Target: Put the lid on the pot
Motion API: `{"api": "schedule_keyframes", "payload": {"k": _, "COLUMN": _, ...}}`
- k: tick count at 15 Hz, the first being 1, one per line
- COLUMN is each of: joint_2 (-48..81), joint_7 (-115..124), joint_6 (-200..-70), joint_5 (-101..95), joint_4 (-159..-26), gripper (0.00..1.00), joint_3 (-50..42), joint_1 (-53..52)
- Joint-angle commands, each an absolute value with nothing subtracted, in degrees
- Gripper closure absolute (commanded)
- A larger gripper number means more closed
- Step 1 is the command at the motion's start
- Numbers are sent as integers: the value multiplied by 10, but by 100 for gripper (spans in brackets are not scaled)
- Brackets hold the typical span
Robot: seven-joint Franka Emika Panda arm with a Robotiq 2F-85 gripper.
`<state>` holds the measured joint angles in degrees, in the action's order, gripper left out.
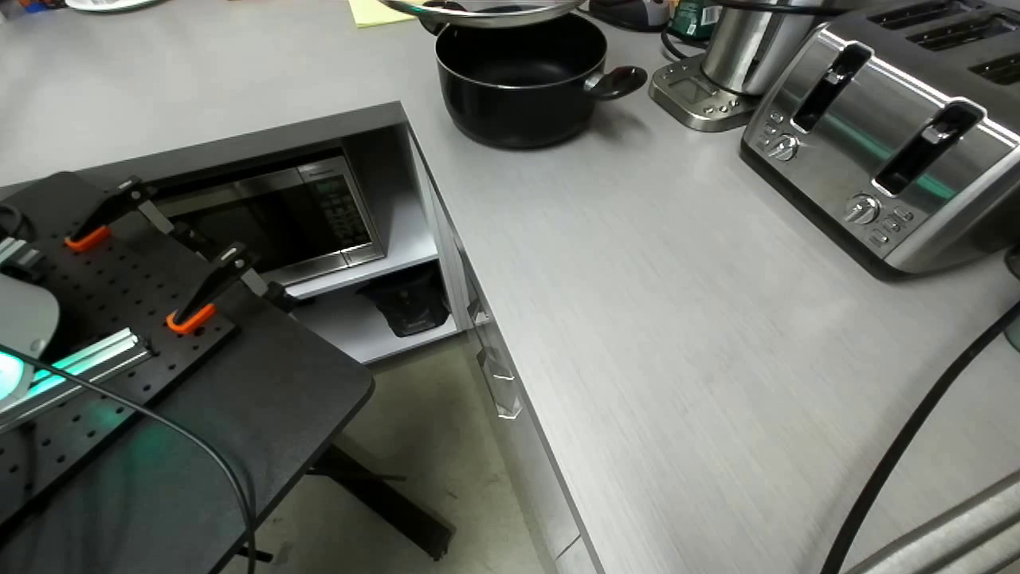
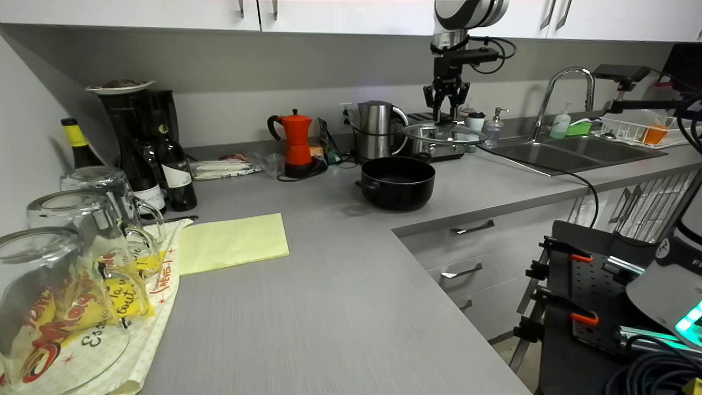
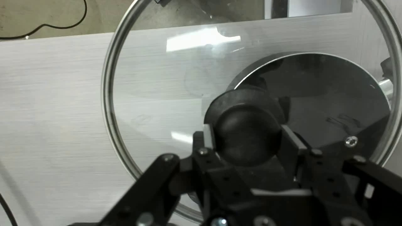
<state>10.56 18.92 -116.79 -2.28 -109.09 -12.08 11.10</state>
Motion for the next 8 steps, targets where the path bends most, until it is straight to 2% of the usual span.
{"api": "schedule_keyframes", "payload": {"k": 1, "joint_2": 165, "joint_7": 197, "joint_6": -1141, "joint_5": -40, "joint_4": -1013, "gripper": 75, "joint_3": -120, "joint_1": 101}}
{"api": "schedule_keyframes", "payload": {"k": 8, "joint_2": 238, "joint_7": 196, "joint_6": -1167, "joint_5": -42, "joint_4": -958, "gripper": 75, "joint_3": -119, "joint_1": 86}}
